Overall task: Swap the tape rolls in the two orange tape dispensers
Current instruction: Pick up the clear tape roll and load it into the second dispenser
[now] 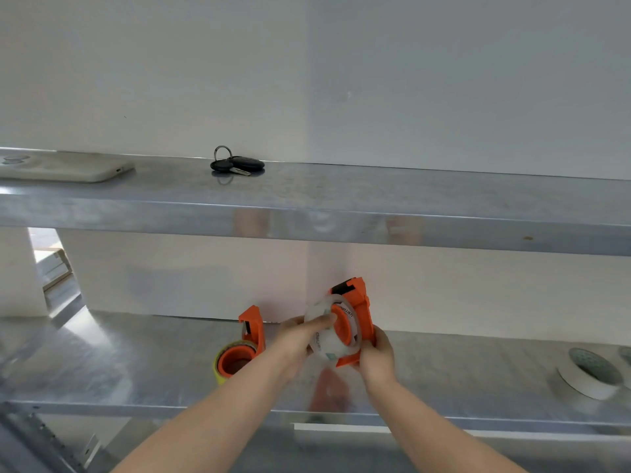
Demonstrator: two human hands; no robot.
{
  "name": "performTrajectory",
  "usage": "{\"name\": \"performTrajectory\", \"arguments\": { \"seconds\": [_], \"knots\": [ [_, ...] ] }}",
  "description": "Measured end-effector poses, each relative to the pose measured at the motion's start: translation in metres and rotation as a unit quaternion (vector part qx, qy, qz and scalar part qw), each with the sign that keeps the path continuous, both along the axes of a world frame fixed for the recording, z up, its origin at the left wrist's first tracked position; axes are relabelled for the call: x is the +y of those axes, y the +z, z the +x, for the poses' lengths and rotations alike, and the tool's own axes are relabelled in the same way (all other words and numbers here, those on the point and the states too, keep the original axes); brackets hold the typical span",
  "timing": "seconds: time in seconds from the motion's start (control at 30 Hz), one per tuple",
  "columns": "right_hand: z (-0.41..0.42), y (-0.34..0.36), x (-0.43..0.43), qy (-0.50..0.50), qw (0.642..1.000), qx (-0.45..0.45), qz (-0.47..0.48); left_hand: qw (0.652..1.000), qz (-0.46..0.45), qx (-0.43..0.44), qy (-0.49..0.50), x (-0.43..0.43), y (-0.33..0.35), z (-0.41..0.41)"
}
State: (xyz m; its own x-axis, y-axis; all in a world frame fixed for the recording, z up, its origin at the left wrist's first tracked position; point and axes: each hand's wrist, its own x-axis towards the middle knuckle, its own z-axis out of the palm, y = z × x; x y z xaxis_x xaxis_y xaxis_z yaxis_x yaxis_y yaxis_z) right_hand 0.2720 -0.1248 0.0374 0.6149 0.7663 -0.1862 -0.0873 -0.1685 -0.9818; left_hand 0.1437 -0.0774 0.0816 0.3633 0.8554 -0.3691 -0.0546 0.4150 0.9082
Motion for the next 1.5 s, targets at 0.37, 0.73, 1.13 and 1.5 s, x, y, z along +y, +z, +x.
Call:
{"name": "performTrajectory", "arguments": {
  "seconds": [0.37, 0.73, 1.13, 1.5],
  "knots": [
    [0.012, 0.012, -0.008, 0.093, 0.978, 0.184, -0.035, 0.996, 0.076, 0.056, -0.001, -0.008, 0.006, 0.025],
    [0.037, 0.078, 0.004, 0.198, 0.961, -0.178, 0.07, 0.96, 0.248, 0.125, -0.02, -0.028, 0.013, 0.029],
    [0.039, 0.1, 0.016, 0.274, 0.902, -0.334, 0.022, 0.951, 0.288, 0.106, -0.045, -0.036, 0.016, 0.025],
    [0.054, 0.122, 0.022, 0.253, 0.899, -0.353, 0.048, 0.946, 0.278, 0.135, -0.101, -0.047, 0.019, 0.015]
  ]
}}
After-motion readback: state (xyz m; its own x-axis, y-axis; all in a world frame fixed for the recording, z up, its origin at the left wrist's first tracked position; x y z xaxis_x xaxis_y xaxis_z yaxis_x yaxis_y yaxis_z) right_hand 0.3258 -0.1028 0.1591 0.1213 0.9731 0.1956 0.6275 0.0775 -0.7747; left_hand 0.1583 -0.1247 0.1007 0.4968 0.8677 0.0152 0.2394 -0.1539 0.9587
